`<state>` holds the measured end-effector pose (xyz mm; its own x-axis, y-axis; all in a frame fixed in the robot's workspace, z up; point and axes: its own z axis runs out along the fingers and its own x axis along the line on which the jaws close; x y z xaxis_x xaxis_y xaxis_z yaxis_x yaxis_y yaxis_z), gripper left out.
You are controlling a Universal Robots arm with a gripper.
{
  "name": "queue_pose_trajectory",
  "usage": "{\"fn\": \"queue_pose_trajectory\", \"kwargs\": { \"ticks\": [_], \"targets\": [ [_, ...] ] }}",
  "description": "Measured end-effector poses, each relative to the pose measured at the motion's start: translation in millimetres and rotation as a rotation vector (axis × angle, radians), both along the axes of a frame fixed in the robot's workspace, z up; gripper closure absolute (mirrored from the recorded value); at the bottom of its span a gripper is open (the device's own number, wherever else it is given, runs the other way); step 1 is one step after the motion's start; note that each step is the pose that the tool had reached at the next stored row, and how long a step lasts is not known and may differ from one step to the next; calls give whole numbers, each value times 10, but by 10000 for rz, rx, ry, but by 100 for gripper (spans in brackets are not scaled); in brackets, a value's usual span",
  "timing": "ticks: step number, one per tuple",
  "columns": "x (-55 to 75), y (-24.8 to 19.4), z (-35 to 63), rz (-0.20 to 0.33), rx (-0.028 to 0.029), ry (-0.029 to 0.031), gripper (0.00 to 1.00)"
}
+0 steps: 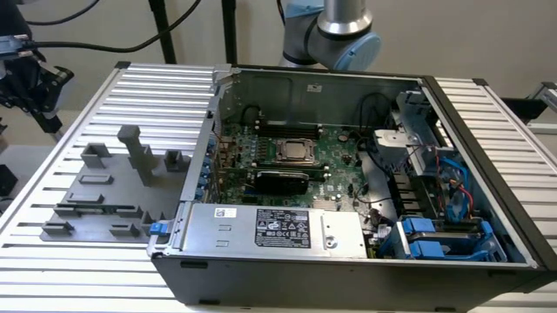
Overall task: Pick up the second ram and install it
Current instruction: 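Reach for the second ram, then pick up the second ram and move it above second insertion slot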
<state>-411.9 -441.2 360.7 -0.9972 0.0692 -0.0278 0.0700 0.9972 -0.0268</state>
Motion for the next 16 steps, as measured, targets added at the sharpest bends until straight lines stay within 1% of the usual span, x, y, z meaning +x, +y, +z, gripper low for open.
{"fn": "queue_pose_trajectory", "kwargs": {
  "ticks": [16],
  "targets": [
    [0,0,0,14,-1,1,89]
  ]
}}
